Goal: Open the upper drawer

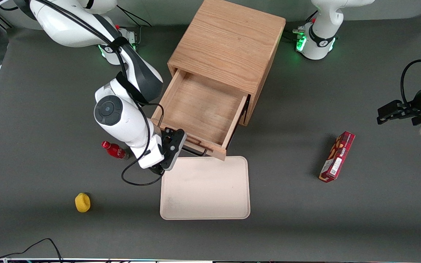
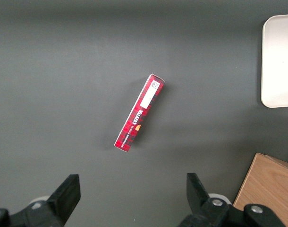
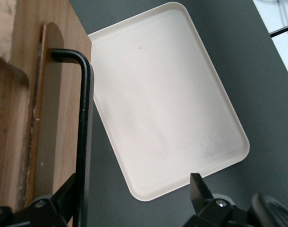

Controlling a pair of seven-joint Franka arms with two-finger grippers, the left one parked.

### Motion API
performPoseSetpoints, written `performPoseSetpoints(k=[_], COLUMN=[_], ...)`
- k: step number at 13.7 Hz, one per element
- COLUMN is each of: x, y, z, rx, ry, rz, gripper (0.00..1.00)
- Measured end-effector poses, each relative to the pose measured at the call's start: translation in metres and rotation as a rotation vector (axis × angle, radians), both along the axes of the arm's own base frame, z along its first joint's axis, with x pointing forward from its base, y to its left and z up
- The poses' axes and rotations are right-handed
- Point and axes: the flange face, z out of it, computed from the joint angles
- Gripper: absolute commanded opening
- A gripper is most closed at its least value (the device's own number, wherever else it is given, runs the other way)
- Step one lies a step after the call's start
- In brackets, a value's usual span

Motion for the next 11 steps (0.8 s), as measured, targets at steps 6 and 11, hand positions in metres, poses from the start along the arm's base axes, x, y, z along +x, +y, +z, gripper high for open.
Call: performPoseSetpoints(k=[6, 11], x=[0.012, 0.031], y=[-0.012, -0.046], z=[0.009, 0.065], rx=[0.033, 0.249], ry=[-0.030, -0.012], rz=[-0.021, -0.193], gripper=[1.00, 1.00])
